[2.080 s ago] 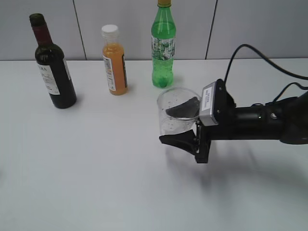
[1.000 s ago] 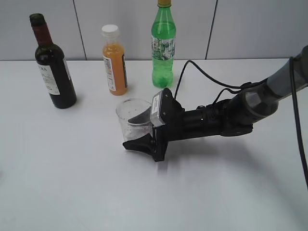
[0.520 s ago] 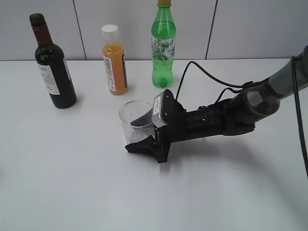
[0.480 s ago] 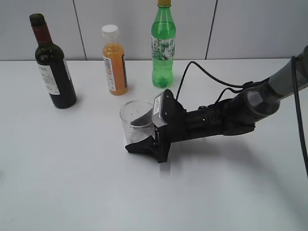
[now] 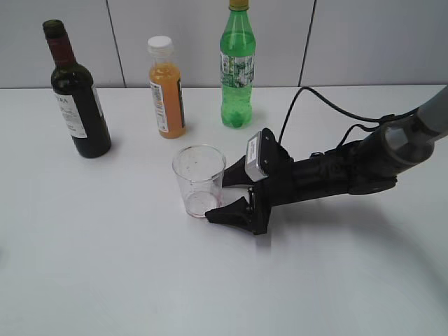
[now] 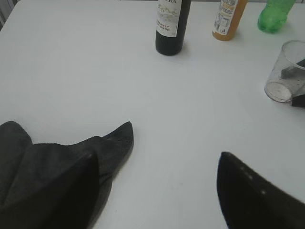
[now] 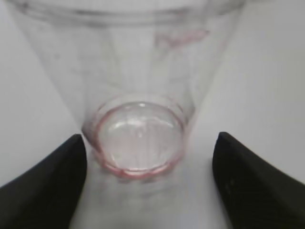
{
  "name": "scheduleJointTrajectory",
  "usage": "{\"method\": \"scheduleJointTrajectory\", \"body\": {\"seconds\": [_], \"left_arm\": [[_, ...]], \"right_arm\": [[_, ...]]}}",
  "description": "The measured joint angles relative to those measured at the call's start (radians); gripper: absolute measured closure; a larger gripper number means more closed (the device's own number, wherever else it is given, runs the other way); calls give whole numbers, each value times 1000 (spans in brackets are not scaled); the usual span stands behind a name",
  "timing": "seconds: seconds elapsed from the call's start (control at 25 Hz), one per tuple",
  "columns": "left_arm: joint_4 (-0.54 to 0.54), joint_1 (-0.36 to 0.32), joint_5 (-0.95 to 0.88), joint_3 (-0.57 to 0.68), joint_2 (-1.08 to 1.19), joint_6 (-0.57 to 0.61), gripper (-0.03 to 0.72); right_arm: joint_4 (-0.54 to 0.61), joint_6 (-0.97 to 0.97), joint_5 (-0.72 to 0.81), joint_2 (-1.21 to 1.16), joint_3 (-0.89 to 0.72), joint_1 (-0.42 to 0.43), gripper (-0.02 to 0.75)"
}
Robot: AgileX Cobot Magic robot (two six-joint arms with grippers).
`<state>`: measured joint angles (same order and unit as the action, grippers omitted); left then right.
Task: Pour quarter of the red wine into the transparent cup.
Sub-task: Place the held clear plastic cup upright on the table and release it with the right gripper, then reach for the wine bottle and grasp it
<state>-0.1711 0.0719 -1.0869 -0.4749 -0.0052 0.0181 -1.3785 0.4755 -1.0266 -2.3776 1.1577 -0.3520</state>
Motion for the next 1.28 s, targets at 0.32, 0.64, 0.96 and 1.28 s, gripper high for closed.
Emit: {"method": "scheduleJointTrajectory", "body": {"seconds": [0.32,0.64,0.96,1.28], "left_arm": [[0,0,0,0,0,0,104],[0,0,0,0,0,0,104],[0,0,0,0,0,0,104],[0,0,0,0,0,0,104]], "right_arm": [[-24,-6,58,89,-101,68,78],[-25,5,310,313,-157,104,89],[204,60,898,536,-93,104,136],[659,-82,1500,585,155,111,145]]}}
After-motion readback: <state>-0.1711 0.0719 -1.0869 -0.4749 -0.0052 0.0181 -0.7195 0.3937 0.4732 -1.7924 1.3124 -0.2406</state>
